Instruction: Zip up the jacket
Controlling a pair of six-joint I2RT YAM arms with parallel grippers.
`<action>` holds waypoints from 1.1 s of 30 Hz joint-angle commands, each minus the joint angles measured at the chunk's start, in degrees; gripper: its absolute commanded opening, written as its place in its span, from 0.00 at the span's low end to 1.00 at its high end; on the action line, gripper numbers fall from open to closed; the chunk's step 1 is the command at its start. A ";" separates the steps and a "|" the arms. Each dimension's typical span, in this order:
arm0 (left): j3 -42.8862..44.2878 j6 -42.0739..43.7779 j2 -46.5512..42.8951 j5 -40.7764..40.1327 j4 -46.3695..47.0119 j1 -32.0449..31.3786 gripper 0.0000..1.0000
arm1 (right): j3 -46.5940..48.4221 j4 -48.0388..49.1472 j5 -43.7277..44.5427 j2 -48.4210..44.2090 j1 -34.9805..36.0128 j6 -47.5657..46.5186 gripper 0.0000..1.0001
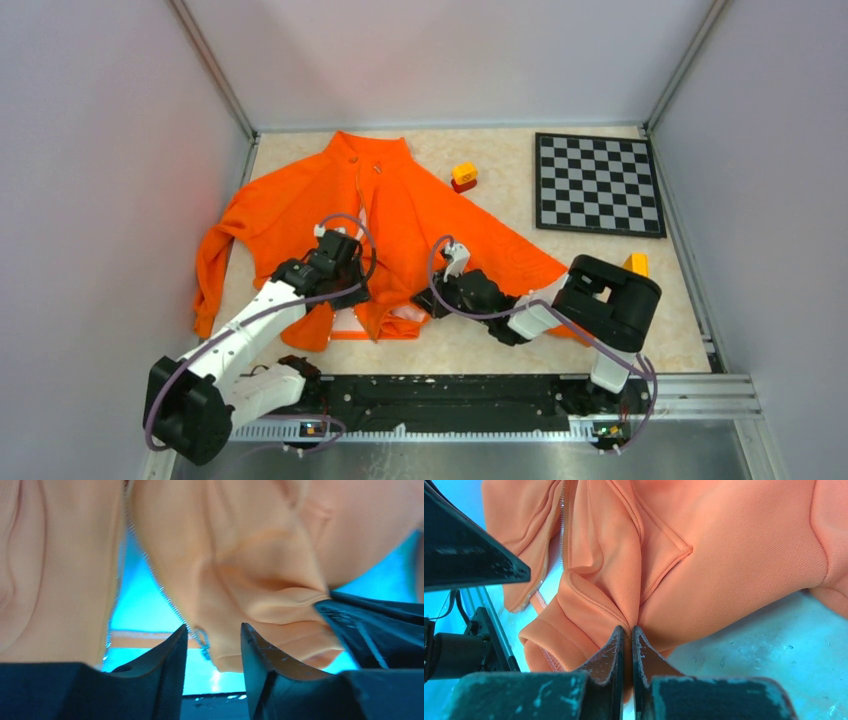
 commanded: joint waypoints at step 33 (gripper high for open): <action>-13.22 1.08 5.41 -0.12 24.55 11.67 0.35 | 1.39 4.35 -3.23 2.29 -0.97 0.29 0.00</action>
